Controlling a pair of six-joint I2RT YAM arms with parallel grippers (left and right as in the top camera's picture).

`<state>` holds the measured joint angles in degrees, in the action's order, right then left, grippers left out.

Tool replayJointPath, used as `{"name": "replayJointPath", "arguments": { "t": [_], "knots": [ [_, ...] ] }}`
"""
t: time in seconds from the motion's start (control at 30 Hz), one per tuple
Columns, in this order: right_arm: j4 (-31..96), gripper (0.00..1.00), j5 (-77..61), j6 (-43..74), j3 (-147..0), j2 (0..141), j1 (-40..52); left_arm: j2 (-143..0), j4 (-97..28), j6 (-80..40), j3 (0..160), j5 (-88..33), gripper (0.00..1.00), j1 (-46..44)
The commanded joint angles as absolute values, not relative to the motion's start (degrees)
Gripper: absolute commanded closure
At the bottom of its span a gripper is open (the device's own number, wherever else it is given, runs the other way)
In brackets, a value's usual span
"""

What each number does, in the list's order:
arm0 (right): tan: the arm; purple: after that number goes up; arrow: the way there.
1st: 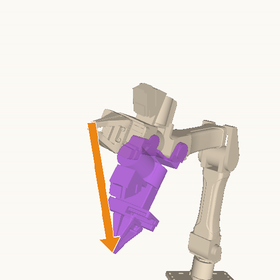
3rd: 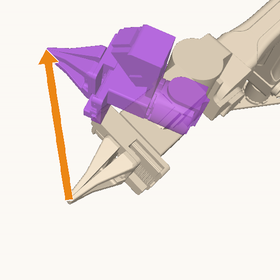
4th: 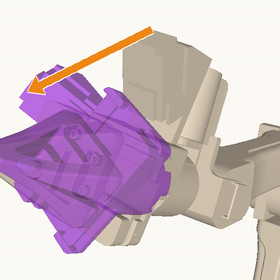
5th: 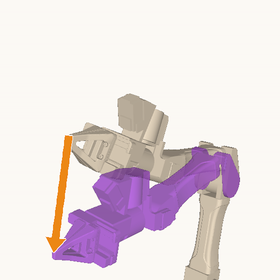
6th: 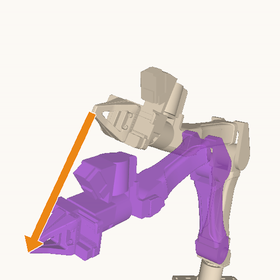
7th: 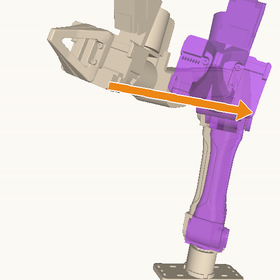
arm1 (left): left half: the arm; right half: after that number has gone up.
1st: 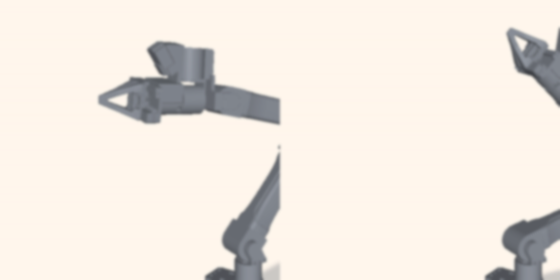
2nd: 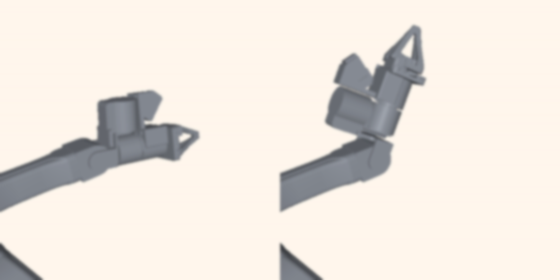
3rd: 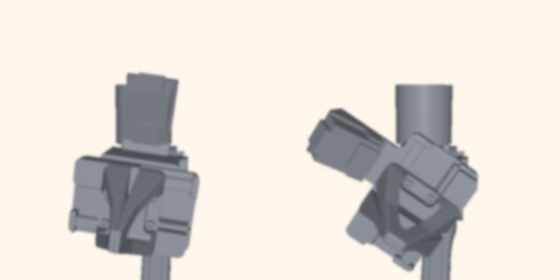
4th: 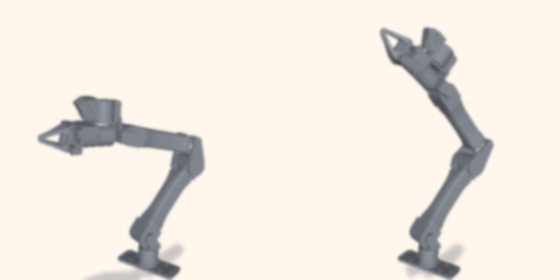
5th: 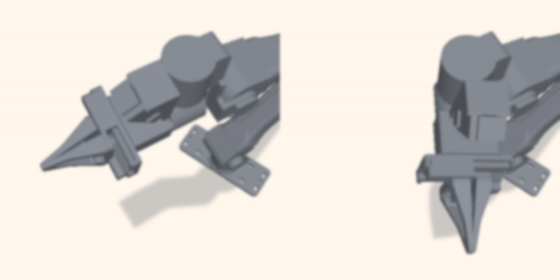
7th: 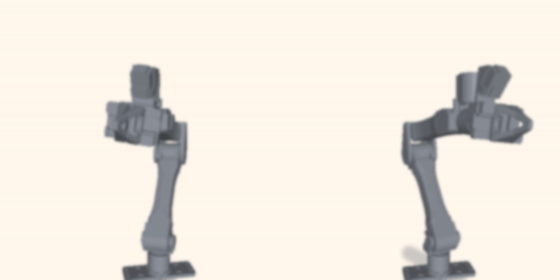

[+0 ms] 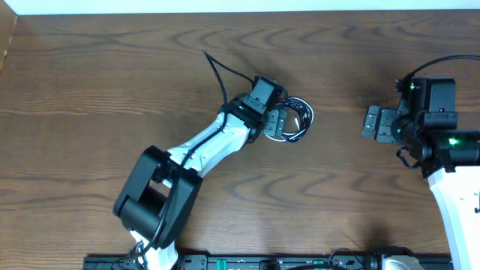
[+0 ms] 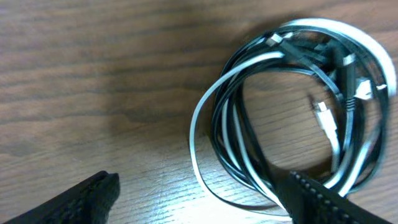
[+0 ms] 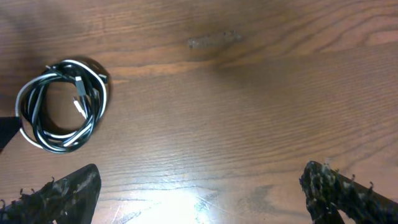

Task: Untangle cables
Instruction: 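Lower the left gripper onto the black-white cable coil and grasp it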

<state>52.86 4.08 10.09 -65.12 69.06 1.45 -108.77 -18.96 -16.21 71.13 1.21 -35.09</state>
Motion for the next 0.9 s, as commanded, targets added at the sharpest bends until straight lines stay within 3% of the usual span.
{"name": "replayJointPath", "arguments": {
  "t": [0.0, 0.27, 0.73, 0.87],
  "knots": [
    [52.95, 0.01, 4.27, 10.68, -64.71, 69.01, 1.39, -111.24, -17.82, -17.93, 71.77, -1.04, 0.17, -35.55],
    [53.15, 0.01, 4.12, 10.66, -64.69, 69.01, 1.39, -112.25, -16.47, -18.11, 71.77, -0.80, 0.27, -37.82],
    [53.60, 0.01, 4.14, 10.66, -64.69, 69.01, 1.39, -117.23, -16.08, -20.73, 71.75, 0.71, 0.28, -39.68],
    [53.54, 0.01, 4.14, 10.66, -64.69, 69.01, 1.39, -117.23, -15.22, -20.82, 71.77, 0.64, 0.46, -39.68]
  ]
}}
